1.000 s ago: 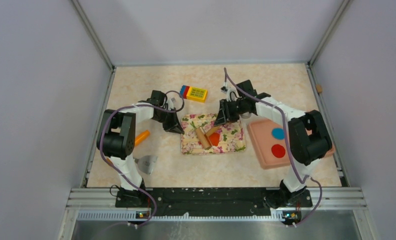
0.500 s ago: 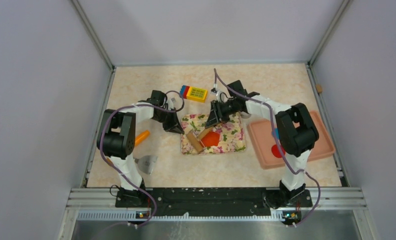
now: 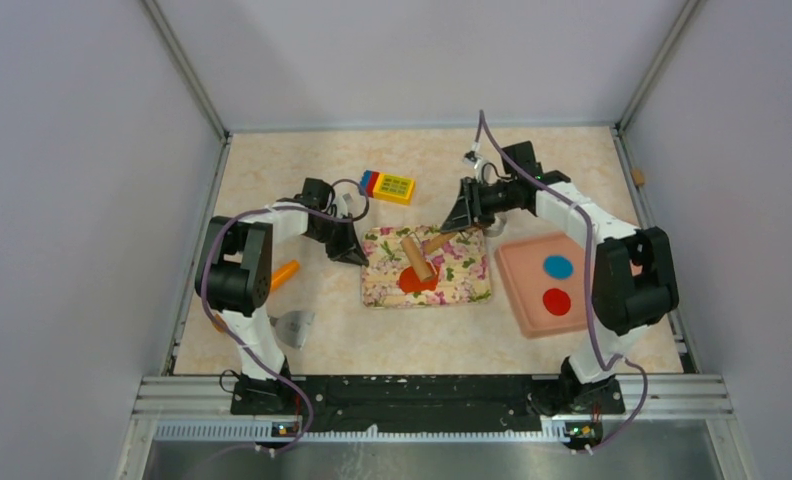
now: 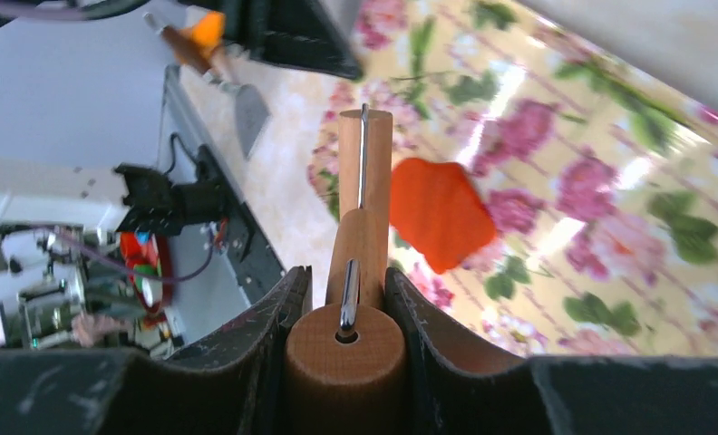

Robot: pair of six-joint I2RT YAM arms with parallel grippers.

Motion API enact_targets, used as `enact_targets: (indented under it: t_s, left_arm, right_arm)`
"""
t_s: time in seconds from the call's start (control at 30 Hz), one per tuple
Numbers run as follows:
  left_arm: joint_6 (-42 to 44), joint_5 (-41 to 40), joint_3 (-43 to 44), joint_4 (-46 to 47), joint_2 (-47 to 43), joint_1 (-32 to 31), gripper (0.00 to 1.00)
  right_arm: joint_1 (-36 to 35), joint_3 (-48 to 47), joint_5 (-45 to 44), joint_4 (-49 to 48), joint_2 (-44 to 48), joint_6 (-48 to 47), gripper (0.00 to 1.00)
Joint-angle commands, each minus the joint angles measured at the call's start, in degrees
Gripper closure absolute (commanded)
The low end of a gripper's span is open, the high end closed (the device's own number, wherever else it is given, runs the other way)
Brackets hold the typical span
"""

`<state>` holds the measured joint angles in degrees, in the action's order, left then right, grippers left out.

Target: Roll out the dumpling wrappers from the dough

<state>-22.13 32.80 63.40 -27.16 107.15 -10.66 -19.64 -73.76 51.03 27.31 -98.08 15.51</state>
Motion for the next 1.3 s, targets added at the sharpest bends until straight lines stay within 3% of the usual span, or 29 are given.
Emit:
enact_targets:
  t_s: [0.0,0.3,0.47,0.7,1.27]
  left_arm:
    - [1.21,-2.58,1.03,1.73,1.61,0.46,1.0]
    - [1.26,-2.39,0.87,1.88,1.52,0.46,1.0]
    - [1.3,-2.88,0.93,1.63,1.16,0.46,1.0]
    - [1.22,-3.36,0.81,1.49,0.9,0.72,1.0]
    - [1.13,-3.5,0.06,1.84,-0.03,1.08,1.0]
  right_arm:
    - [2.29,2.01,-4.64,2.98,1.12,0.16,1.0]
    - [2.39,3.5,-6.75,2.73,-4.64,-1.17,1.0]
    - [2.7,3.94,-24.95,8.88,-5.91,-5.54,1.0]
    - [7.3,4.4,-34.66,12.58,-5.51,-9.54,1.0]
    - [9.67,3.95,-37.61,13.23,-4.04,-12.77,1.0]
